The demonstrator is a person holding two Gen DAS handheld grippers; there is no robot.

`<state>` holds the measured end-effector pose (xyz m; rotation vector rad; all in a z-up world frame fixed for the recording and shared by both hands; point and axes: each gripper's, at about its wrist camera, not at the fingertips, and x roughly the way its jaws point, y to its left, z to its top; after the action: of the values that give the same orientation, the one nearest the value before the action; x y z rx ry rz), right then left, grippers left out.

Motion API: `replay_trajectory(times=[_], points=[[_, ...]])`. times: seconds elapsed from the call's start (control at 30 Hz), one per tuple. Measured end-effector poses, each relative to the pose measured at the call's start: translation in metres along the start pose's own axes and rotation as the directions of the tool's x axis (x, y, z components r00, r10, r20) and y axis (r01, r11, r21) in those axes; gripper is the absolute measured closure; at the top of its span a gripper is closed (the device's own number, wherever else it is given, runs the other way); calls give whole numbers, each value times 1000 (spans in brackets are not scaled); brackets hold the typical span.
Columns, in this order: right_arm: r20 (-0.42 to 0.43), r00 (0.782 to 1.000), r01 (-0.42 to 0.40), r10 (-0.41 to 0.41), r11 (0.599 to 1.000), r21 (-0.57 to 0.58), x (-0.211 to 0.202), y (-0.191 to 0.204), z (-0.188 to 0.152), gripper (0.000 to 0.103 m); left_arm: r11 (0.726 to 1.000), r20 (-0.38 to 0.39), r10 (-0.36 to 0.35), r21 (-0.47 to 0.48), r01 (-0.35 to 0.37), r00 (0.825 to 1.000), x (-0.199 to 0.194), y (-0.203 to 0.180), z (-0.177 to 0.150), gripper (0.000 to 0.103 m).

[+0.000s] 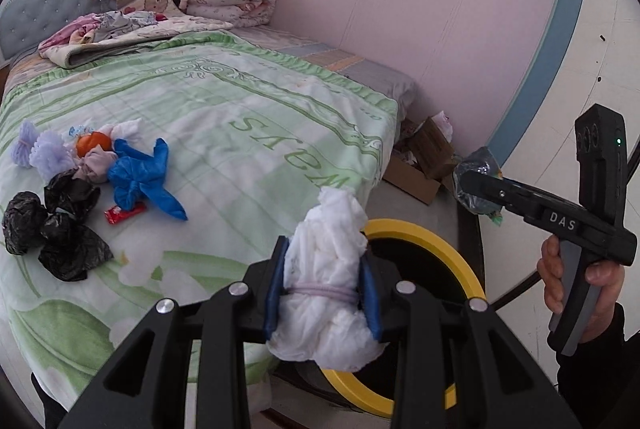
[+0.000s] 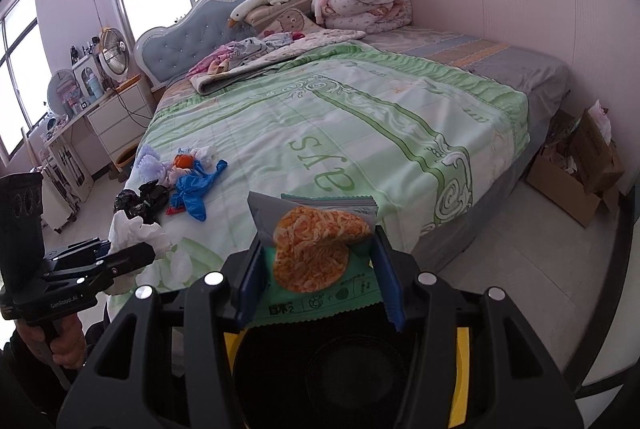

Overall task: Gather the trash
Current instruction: 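Carry both items over the yellow bin and open both grippers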

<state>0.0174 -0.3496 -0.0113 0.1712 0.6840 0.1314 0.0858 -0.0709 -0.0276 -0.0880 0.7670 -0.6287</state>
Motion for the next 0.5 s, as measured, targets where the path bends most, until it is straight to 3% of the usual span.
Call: replay_trajectory(times=[0.2, 0.5], points=[[-77, 997, -2, 2, 1000, 2, -1, -20, -22, 53, 998, -69, -33, 46, 36, 997, 15, -28, -17, 72], [-88, 995, -29, 37, 996, 90, 6, -45, -41, 49, 992, -121, -79, 84, 90, 989, 37, -55, -29, 71]])
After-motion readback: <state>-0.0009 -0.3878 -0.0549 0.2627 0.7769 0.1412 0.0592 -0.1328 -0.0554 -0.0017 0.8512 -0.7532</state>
